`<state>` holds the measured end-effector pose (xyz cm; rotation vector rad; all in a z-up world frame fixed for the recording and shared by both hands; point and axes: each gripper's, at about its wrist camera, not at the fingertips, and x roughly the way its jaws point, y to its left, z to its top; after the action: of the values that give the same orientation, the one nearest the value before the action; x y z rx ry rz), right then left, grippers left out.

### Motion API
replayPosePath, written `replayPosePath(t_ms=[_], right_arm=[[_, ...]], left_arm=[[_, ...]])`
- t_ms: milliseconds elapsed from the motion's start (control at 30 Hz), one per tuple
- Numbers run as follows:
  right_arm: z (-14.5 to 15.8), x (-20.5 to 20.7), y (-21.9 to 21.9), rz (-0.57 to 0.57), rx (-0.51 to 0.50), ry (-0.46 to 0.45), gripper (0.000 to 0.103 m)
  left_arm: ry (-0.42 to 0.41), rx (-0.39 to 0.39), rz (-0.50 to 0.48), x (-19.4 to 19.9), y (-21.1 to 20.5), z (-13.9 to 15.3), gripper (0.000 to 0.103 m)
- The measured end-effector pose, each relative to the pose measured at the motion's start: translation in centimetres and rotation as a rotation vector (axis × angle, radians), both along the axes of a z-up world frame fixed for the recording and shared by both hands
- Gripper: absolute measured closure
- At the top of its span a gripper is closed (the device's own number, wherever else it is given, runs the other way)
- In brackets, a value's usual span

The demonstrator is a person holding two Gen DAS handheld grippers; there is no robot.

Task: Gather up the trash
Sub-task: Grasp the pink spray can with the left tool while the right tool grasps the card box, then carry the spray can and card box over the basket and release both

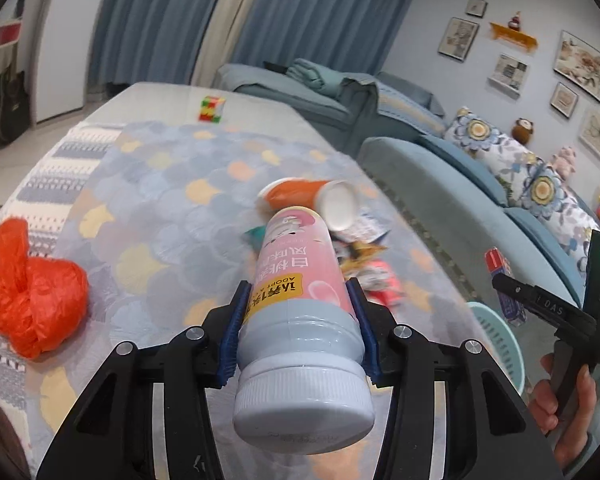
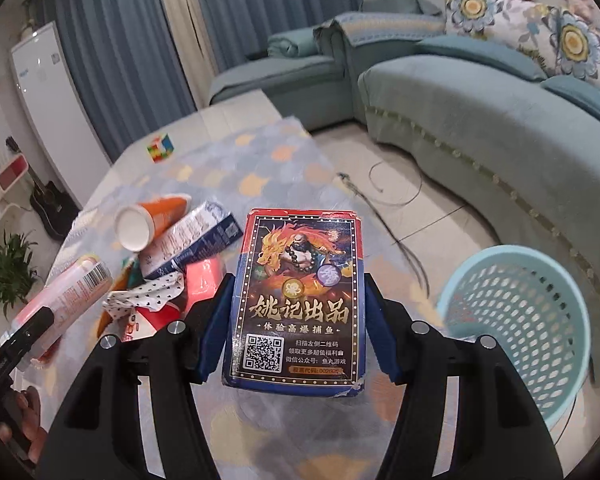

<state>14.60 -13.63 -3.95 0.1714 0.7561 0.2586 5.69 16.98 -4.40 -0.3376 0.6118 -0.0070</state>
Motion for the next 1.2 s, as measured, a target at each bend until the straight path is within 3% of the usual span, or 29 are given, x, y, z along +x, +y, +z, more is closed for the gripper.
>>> replayPosePath(t_ms=[167,333,533,667,900,1100,1200], right_arm=[[2.3,-2.7,-3.7,-0.057,-0.010,-0.068,0.045],[3.7,-4.9,-8.4,-0.139,-0.020,-0.110,0.045],[2.4,-5.3,-14.1,-0.250,-0.030,-0.054,0.045],[-0.4,-5.0,-17.8,-0.317,-0.006,0.048,0.045],[-7.0,-3.9,-21.0,-0.367,-0.006,0.274,0.045],[-11.2,-3.5,-21.7,-0.375,0.012,0.378,0.045],[-11.8,-3.4,-22.0,-0.373,0.019,0.390,0.044]], left_arm=[[-0.070,0.026,-0.067,-1.0,-3.1,3.4,0.057],[-0.143,0.024,-0.202,-0.7,-9.1,7.3,0.057],[-0.162,0.015,-0.376,1.1,-17.7,8.8,0.057],[-0.102,0.013,-0.482,3.3,-23.5,6.7,0.057],[0.134,0.031,-0.616,7.5,-30.6,-0.6,0.057],[0.273,0.093,-0.682,9.3,-33.3,-6.0,0.057],[0.286,0.109,-0.688,9.5,-33.6,-7.0,0.057]])
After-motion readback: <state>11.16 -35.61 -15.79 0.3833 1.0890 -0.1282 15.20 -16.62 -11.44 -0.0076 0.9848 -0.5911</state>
